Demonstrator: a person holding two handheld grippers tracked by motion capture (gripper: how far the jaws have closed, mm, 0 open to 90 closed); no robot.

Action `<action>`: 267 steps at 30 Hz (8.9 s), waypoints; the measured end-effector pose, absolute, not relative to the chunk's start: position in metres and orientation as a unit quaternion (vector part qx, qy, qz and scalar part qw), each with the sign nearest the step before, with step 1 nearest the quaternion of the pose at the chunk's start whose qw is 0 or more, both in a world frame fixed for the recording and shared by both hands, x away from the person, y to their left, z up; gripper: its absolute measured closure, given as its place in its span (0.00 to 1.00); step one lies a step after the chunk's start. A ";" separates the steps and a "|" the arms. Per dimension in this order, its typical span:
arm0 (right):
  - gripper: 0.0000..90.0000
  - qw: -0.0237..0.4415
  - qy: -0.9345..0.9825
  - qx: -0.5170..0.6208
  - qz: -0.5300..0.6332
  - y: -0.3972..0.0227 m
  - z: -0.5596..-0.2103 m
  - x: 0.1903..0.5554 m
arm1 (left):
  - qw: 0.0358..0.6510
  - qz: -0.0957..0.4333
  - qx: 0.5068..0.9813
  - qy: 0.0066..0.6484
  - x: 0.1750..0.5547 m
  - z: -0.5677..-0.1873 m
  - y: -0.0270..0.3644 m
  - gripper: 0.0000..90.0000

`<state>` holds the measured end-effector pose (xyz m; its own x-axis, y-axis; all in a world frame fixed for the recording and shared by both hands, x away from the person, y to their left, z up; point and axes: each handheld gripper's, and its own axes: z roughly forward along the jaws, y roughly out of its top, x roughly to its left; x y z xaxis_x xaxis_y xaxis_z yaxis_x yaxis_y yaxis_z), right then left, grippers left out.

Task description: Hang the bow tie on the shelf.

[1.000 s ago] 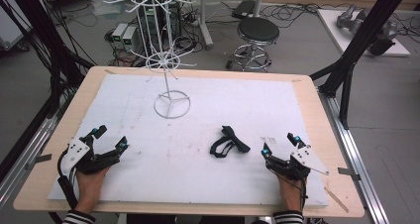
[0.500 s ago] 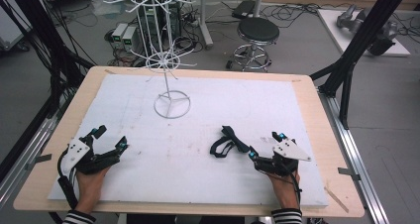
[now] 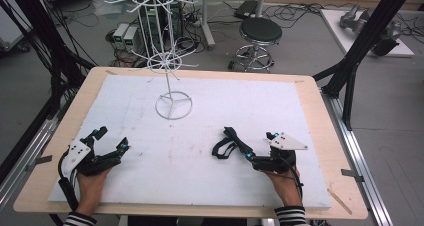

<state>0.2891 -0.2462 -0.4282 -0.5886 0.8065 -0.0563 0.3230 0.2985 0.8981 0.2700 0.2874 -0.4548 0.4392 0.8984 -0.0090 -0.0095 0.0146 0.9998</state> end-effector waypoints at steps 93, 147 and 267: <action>0.92 0.253 0.803 0.335 0.423 -0.210 -0.411 0.305 | 0.607 0.376 0.592 0.374 0.270 -0.455 0.287 0.18; 0.91 0.267 0.724 0.277 0.573 -0.117 -0.328 0.343 | 0.606 0.375 0.593 0.375 0.270 -0.455 0.287 0.18; 0.13 0.370 0.616 0.355 0.599 -0.295 -0.434 0.242 | 0.612 0.379 0.587 0.370 0.268 -0.455 0.287 0.17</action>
